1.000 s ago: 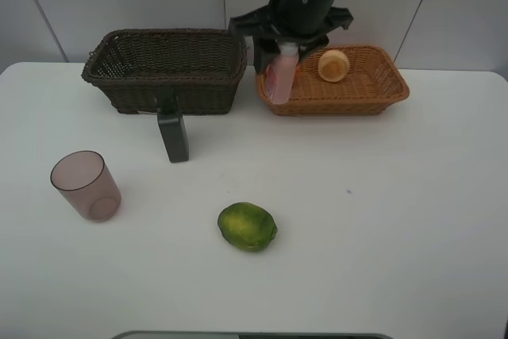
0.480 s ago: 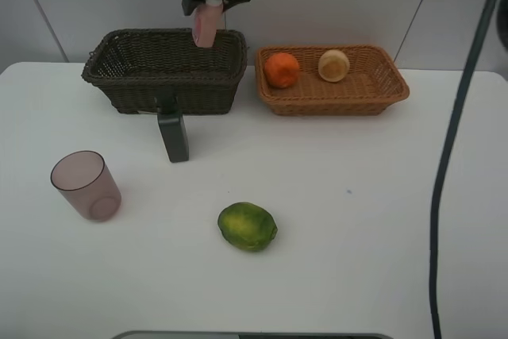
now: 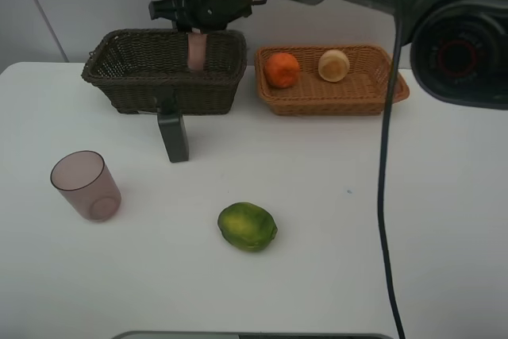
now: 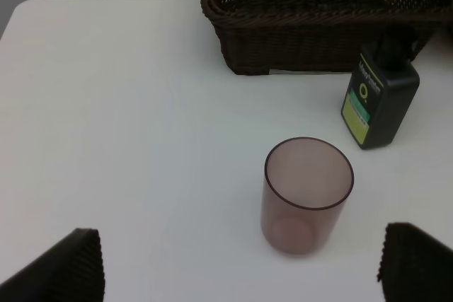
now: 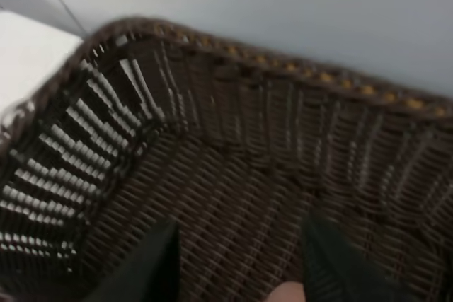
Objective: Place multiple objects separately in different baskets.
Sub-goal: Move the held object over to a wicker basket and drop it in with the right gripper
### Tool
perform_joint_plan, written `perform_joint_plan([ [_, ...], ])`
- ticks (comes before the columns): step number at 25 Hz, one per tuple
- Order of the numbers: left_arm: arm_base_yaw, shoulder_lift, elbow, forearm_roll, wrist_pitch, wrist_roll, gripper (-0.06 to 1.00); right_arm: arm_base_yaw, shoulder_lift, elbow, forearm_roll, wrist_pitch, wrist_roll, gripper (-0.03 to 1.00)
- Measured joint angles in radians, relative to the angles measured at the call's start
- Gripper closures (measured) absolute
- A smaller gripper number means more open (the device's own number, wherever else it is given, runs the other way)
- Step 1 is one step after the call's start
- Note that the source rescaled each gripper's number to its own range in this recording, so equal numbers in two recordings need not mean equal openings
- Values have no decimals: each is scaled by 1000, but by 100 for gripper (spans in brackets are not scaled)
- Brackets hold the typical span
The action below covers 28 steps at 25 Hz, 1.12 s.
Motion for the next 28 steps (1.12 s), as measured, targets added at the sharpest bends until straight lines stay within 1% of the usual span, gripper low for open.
perform_joint_plan([
  [7, 0, 0, 0, 0, 0, 0, -5, 0, 44, 0, 0, -18, -8, 97],
  [10, 0, 0, 0, 0, 0, 0, -5, 0, 44, 0, 0, -40, -12, 97],
  [25, 0, 0, 0, 0, 0, 0, -5, 0, 78, 0, 0, -63, -14, 97],
  [26, 0, 0, 0, 0, 0, 0, -5, 0, 78, 0, 0, -63, -14, 95],
  [27, 0, 0, 0, 0, 0, 0, -5, 0, 78, 0, 0, -65, -14, 88],
  [28, 0, 0, 0, 0, 0, 0, -5, 0, 78, 0, 0, -66, -14, 79],
])
